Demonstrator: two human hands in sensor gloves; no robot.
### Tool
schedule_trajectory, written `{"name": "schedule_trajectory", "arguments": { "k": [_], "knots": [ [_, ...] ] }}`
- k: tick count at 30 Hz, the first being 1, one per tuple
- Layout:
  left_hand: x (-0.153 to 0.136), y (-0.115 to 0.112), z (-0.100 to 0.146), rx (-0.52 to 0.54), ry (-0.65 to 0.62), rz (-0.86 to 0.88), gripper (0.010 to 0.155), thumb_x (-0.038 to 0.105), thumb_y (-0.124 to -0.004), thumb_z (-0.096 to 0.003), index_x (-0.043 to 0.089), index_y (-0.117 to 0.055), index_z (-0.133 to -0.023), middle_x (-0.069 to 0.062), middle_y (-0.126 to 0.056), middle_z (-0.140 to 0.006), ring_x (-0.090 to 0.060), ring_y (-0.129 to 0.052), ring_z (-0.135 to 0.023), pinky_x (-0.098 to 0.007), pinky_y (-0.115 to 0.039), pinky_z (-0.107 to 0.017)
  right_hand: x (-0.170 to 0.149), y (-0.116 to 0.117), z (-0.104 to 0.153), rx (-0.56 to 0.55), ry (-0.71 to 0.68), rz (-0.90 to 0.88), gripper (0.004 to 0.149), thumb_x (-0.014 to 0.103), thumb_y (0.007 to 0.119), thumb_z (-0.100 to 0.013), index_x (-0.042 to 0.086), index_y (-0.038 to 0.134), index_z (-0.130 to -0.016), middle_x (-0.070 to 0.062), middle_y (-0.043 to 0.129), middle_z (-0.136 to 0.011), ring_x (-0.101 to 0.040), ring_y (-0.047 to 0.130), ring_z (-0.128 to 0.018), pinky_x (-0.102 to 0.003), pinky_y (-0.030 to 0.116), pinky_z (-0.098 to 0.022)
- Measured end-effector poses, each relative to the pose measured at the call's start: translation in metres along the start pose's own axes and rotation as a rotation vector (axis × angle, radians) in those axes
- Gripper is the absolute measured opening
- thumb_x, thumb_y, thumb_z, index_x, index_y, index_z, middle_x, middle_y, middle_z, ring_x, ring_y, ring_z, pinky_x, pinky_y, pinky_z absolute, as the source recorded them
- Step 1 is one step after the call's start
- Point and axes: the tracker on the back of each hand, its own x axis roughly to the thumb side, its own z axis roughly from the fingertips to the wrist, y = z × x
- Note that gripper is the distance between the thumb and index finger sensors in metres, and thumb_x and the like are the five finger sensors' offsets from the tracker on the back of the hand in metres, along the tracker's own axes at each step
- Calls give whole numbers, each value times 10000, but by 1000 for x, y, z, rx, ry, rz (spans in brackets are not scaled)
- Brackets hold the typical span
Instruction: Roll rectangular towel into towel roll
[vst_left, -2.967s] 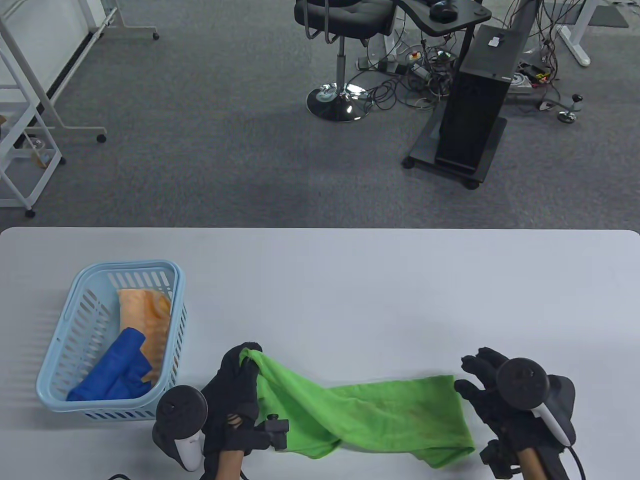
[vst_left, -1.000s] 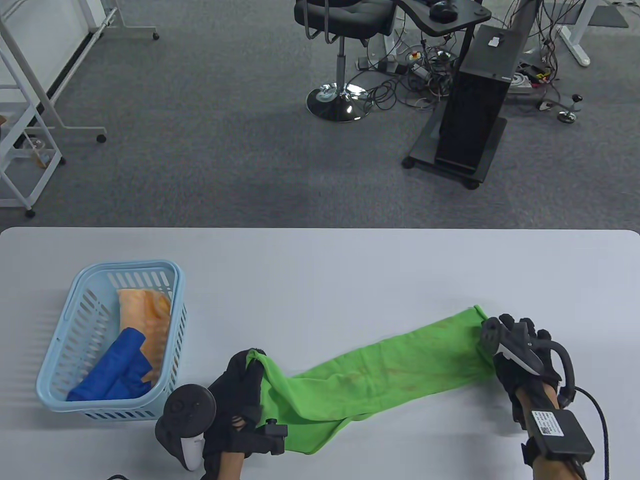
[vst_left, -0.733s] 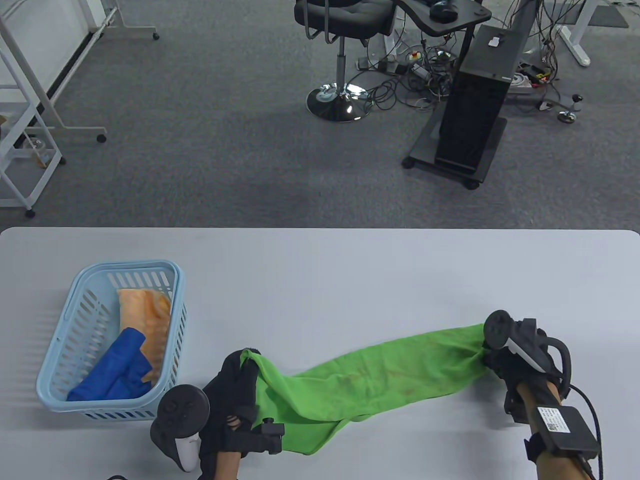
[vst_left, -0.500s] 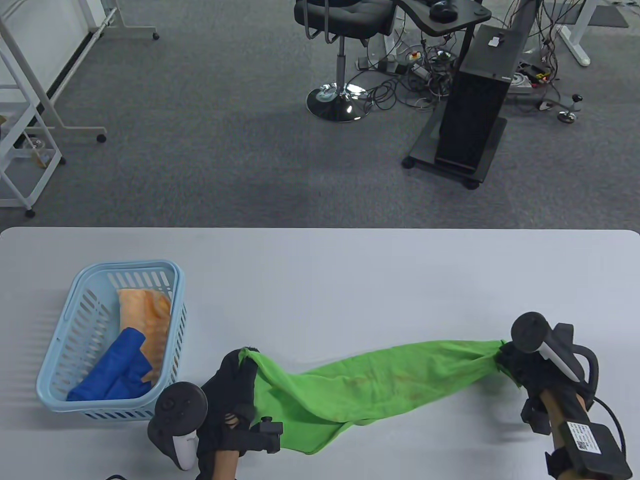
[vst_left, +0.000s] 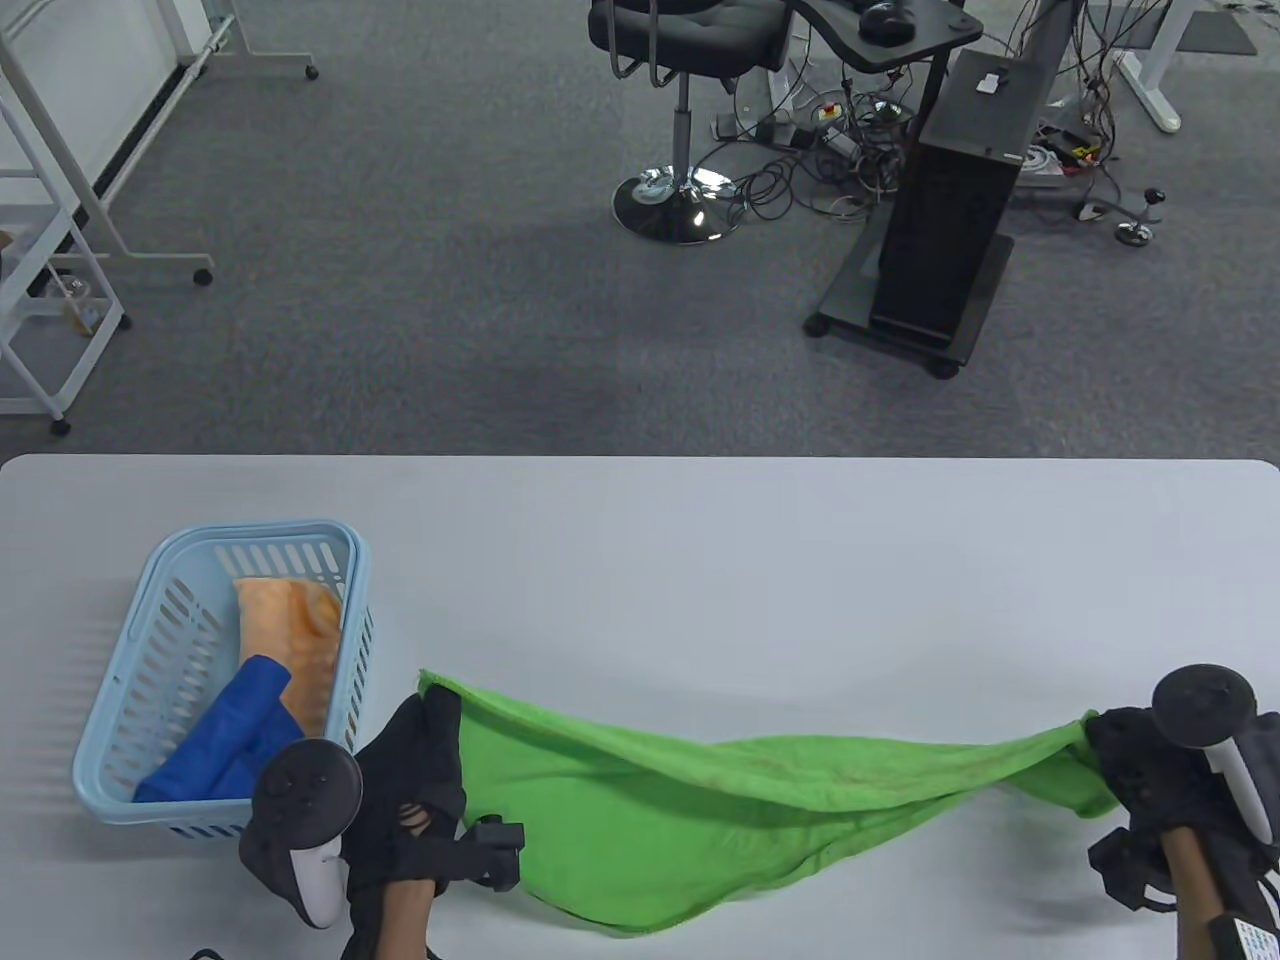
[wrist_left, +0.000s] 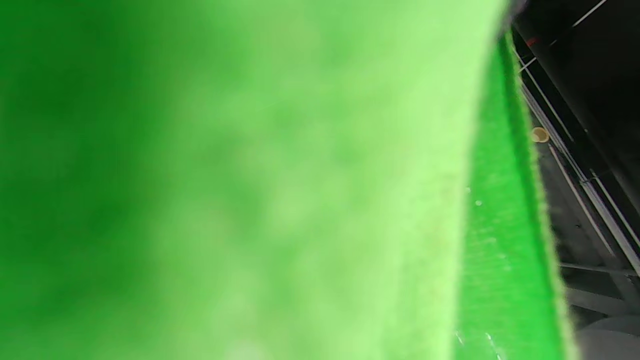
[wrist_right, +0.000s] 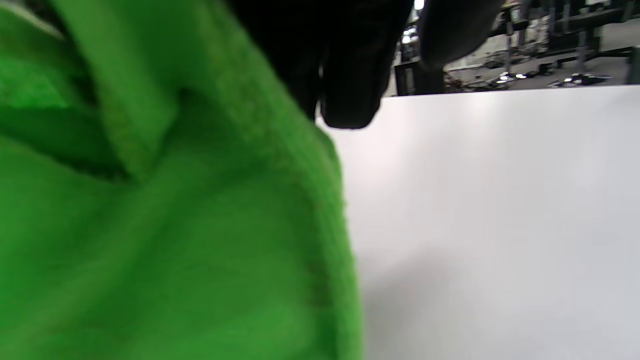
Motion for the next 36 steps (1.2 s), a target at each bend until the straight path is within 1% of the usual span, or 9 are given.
{"name": "schedule_trajectory", "arguments": {
  "k": [7, 12, 17, 22, 25, 27, 30, 32, 36],
  "knots": [
    [-2, 21, 2, 74, 35, -53, 522, 472, -697, -449, 76, -1026, -534, -5, -930, -4, -161, -1095, -115, -530, -864, -396, -26, 2, -3, -77, 118, -30, 458, 393, 767, -313, 169, 983, -649, -47, 877, -821, -302, 859, -804, -612, 588, -657],
    [-5, 16, 1, 13, 27, -77, 526, 480, -695, -454, 91, -1021, -592, -20, -964, -60, -194, -1114, -206, -556, -837, -427, -35, -1, -3, -27, 158, -132, 447, 371, 749, -335, 154, 931, -681, -62, 819, -863, -311, 841, -811, -610, 587, -656],
    [4, -6, -5, -185, 10, -145, 520, 467, -742, -452, 155, -982, -791, -182, -981, -713, -458, -918, -768, -672, -676, -556, -21, -1, -1, 127, 100, -168, 457, 336, 756, -354, 228, 821, -794, -86, 669, -960, -308, 779, -792, -595, 561, -671],
    [22, -23, -18, -225, 19, -250, 483, 292, -823, -447, 237, -817, -927, -114, -1033, -563, -379, -1017, -668, -636, -718, -553, -10, -5, -4, 169, 105, -154, 461, 321, 775, -350, 260, 821, -805, -80, 687, -921, -204, 882, -458, -490, 737, -528],
    [32, -33, -25, -234, 15, -391, 415, 326, -876, -424, 223, -947, -820, -169, -944, -824, -444, -884, -815, -655, -673, -580, -7, -4, -5, 213, 130, -364, 461, 324, 771, -355, 243, 817, -806, -83, 773, -847, -103, 918, -235, -387, 845, -361],
    [39, -39, -27, -260, 40, -529, 422, 412, -885, -406, 165, -1029, -717, -154, -783, -889, -379, -851, -715, -645, -640, -604, -5, -4, -6, 205, 157, -491, 458, 317, 780, -349, 227, 831, -795, -88, 843, -789, -66, 935, -143, -347, 881, -272],
    [49, -44, -31, -281, 77, -643, 426, 418, -883, -402, 179, -1043, -716, -132, -813, -787, -187, -908, -272, -547, -785, -497, -7, -6, -7, 201, 194, -593, 460, 337, 765, -355, 230, 816, -799, -85, 883, -774, -5, 988, -134, -296, 921, -240],
    [54, -43, -36, -332, 122, -638, 431, 412, -856, -416, 189, -1017, -748, -126, -875, -754, -65, -902, -57, -417, -902, -345, -9, -8, -8, 184, 197, -703, 461, 340, 751, -358, 228, 801, -803, -96, 881, -786, -29, 1071, -292, -326, 935, -322],
    [53, -30, -45, -313, 160, -483, 444, 377, -710, -476, 255, -840, -883, -167, -981, -795, -2, -915, 48, -362, -951, -259, -18, -17, -7, 56, 218, -875, 462, 329, 734, -355, 202, 794, -795, -132, 865, -805, -135, 1066, -544, -416, 858, -503]
  ]
}}
